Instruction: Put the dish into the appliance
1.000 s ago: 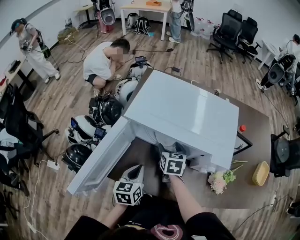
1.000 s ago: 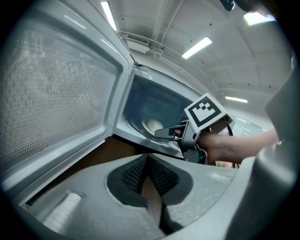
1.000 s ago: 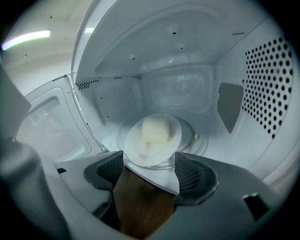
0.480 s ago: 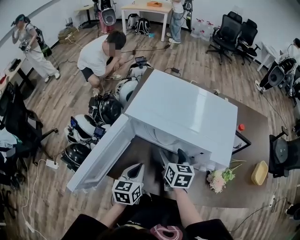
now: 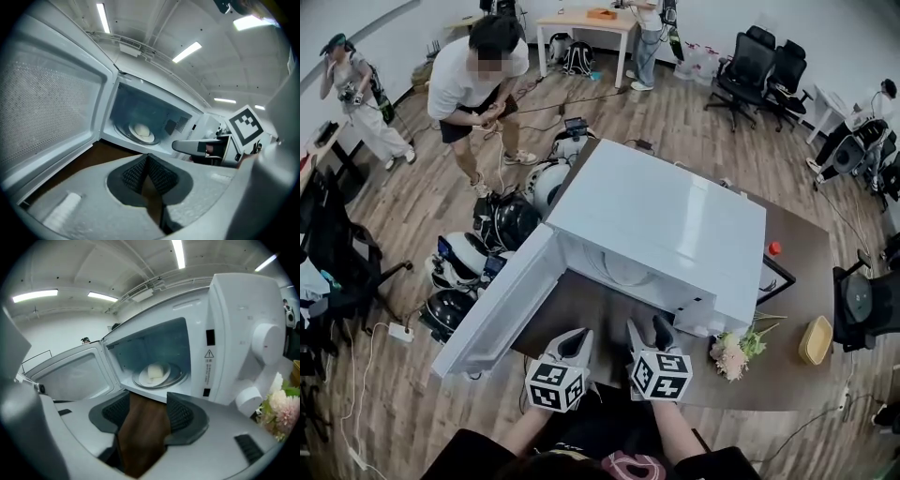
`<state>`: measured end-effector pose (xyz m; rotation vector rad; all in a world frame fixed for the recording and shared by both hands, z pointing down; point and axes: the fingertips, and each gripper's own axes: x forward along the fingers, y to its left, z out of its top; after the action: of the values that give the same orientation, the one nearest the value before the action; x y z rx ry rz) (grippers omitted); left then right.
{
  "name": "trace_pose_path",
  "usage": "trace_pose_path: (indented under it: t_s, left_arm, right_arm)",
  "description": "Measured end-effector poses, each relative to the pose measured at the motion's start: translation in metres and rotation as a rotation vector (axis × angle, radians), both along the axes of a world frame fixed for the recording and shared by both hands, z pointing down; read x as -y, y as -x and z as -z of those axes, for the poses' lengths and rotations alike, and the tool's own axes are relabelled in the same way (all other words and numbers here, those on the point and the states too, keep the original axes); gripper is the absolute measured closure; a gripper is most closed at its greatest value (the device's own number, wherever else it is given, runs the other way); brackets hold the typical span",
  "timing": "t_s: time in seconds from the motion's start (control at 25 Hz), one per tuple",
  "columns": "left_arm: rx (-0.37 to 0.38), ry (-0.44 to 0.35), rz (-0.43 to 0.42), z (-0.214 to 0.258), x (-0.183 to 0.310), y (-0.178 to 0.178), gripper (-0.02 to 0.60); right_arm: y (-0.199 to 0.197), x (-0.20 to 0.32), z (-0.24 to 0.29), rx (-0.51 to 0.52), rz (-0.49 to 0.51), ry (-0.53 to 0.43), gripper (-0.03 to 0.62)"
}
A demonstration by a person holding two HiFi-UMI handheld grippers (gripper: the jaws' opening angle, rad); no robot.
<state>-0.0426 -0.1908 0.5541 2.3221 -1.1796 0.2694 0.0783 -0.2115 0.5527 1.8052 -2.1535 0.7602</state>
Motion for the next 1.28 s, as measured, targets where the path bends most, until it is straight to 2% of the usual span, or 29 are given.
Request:
trace_pose_path:
  t_s: [0.08, 0.24, 0.28, 0.6, 0.92, 1.28]
  left_arm:
    - [-0.007, -0.005, -0.016, 0.001, -0.004, -0.006, 0.572]
    - [-0.009, -0.010, -0.048, -0.001, -0.014, -0.017, 0.572]
    - [-0.006, -0.008, -0.054, -0.002, -0.016, -0.020, 0.572]
    - [-0.030, -0.001, -0.052, -0.002, -0.025, -0.028, 0.573]
    - [-0.014, -0.011, -0.096, -0.004, -0.037, -0.041, 0.572]
    - [0.001, -0.017, -0.100, -0.004, -0.039, -0.045, 0.572]
  right_arm:
    - [-0.002, -0.010, -0.002, -0.010, -0.012, -0.006, 0.380]
    - [-0.011, -0.024, -0.011, -0.028, -0.053, 0.011, 0.421]
    - [-0.014, -0.027, -0.011, -0.035, -0.066, 0.009, 0.452]
    - [-0.034, -0.048, -0.010, -0.072, -0.165, -0.016, 0.585]
    - [-0.026, -0.060, -0.013, -0.076, -0.121, -0.015, 0.588]
    - [-0.024, -0.061, -0.014, -0.103, -0.093, -0.019, 0.588]
